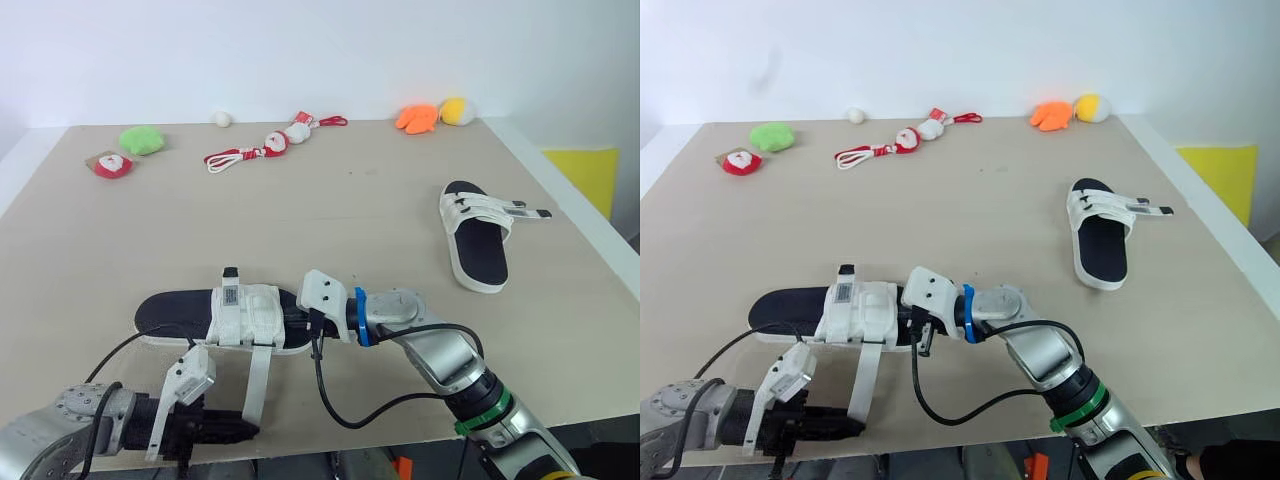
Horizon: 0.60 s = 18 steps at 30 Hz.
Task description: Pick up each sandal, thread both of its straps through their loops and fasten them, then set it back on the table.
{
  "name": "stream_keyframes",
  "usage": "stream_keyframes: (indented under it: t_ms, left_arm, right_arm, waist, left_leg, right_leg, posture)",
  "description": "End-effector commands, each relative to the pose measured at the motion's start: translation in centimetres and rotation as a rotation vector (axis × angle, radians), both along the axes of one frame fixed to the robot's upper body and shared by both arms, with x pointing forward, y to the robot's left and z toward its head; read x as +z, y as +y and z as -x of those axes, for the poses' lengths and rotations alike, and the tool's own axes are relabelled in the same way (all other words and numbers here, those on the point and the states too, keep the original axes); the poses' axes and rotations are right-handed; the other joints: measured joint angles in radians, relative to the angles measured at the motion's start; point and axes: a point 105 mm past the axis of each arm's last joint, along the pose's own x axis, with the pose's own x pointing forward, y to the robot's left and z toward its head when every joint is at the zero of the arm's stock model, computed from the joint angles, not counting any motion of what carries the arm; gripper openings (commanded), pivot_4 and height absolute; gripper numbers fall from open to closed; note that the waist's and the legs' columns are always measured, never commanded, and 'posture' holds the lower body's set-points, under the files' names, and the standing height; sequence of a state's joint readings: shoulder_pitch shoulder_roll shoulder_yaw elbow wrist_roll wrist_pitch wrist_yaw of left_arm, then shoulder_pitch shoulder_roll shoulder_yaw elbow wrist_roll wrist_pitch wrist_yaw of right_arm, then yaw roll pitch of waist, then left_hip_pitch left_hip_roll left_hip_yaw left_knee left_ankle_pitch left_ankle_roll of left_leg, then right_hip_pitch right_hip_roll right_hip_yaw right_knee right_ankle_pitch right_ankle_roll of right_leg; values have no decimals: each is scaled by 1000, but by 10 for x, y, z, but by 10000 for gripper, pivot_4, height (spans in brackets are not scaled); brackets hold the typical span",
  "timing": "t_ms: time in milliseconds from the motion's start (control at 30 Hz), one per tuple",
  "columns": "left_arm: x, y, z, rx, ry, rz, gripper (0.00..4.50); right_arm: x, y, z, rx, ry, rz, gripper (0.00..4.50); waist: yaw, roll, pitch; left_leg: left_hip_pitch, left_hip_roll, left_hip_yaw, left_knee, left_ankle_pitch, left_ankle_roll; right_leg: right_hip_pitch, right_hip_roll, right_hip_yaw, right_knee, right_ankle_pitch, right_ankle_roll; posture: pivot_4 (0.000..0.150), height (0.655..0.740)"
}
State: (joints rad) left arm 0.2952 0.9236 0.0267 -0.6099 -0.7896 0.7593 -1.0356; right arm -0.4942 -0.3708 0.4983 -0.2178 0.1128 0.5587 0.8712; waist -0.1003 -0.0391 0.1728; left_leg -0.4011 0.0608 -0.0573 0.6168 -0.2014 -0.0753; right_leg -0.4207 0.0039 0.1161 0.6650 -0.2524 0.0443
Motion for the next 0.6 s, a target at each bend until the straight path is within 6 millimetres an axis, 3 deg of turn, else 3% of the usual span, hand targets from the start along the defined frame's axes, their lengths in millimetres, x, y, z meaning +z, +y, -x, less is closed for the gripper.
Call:
stream_keyframes:
  t_ms: [33, 67, 167, 333, 433, 600]
  left_arm:
    - [-1, -5, 9, -38, -4, 10, 357]
    - [-1, -5, 8, -32, -15, 9, 357]
    - [-4, -3, 0, 10, -72, 6, 8899]
    - [-3, 1, -9, 51, -175, -10, 32101]
    - [3, 15, -17, 108, -353, -64, 44624]
    - [4, 44, -15, -2, -719, -287, 44916]
  right_arm:
    - [-24, -6, 4, -18, 82, 70, 0]
    - [-24, -6, 4, -18, 83, 70, 0]
    - [-24, -4, 3, -15, 82, 68, 0]
    - [-24, -4, 4, -13, 82, 66, 0]
    - [-26, -5, 7, -2, 93, 70, 0]
    - [-26, -2, 8, 17, 96, 70, 0]
  waist:
    - [0, 0, 0]
    - [0, 0, 0]
    - [0, 0, 0]
    - [0, 0, 0]
    - [0, 0, -1]
    - [0, 1, -1]
  left_leg:
    - [0, 0, 0, 0, 0, 0]
    - [0, 0, 0, 0, 0, 0]
    - [0, 0, 0, -1, -1, 0]
    - [0, 0, 0, 0, -1, 1]
    - [2, 0, 1, 1, 0, 1]
    - [2, 0, 1, -1, -1, 1]
  right_leg:
    - [0, 0, 0, 0, 0, 0]
    - [0, 0, 0, 0, -1, -1]
    - [0, 0, 0, 0, -1, -1]
    - [0, 0, 0, 0, 0, -1]
    - [1, 0, 1, 0, 0, -1]
    - [0, 0, 1, 0, -1, -2]
  posture:
    - [1500, 7400]
    - [1500, 7400]
    - [1500, 7400]
    - [1500, 7400]
    - [1500, 7400]
    - [1500, 7400]
